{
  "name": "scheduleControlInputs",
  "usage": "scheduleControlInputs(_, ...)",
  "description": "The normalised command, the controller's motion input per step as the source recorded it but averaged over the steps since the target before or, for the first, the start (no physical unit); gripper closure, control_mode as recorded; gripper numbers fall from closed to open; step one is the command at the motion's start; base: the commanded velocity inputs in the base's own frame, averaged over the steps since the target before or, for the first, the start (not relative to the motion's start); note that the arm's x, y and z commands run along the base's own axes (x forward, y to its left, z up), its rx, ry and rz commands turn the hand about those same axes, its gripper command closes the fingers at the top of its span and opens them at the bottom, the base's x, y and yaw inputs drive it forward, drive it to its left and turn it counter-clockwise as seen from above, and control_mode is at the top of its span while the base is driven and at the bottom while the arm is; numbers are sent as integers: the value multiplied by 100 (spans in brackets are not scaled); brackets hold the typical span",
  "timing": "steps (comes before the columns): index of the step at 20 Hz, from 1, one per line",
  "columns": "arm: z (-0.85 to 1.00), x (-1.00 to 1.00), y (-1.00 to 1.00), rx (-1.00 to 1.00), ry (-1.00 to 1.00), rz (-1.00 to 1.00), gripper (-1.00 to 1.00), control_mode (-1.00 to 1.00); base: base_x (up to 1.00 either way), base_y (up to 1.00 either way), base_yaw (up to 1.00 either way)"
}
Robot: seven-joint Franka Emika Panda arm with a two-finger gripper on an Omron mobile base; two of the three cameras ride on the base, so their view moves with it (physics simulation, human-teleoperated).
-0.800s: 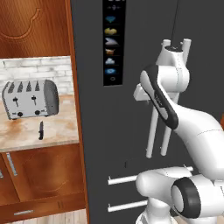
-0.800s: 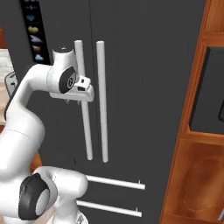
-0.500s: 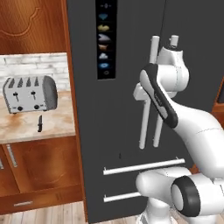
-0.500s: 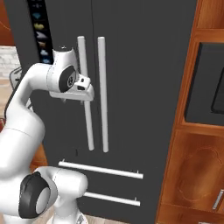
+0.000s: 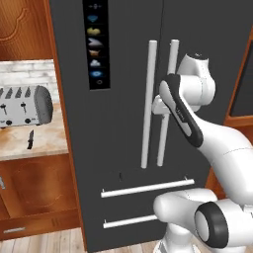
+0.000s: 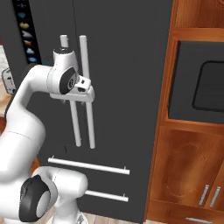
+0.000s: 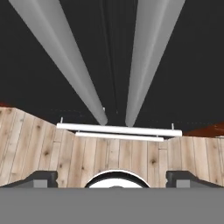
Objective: Retrieve the butter from the fridge and place it on a plate on the dining table. Then retrieve the butter knife by the fridge and place it near the plate.
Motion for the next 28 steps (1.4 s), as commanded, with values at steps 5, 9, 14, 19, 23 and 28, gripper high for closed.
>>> scheduleControlInputs(5, 0, 0, 0, 0, 0, 0, -100, 100, -44, 0, -3)
scheduleControlInputs(9, 0, 0, 0, 0, 0, 0, -100, 100, -40, 0, -6)
scheduleControlInputs(14, 0, 17, -3, 0, 0, 0, -100, -100, 0, 0, 0)
scheduleControlInputs(19, -20, 59, -26, 0, -26, 6, -100, -100, 0, 0, 0)
scheduleControlInputs(23, -22, 53, -14, -7, -28, 8, -100, -100, 0, 0, 0)
scheduleControlInputs(28, 0, 46, 0, 0, -12, 1, -100, -100, 0, 0, 0)
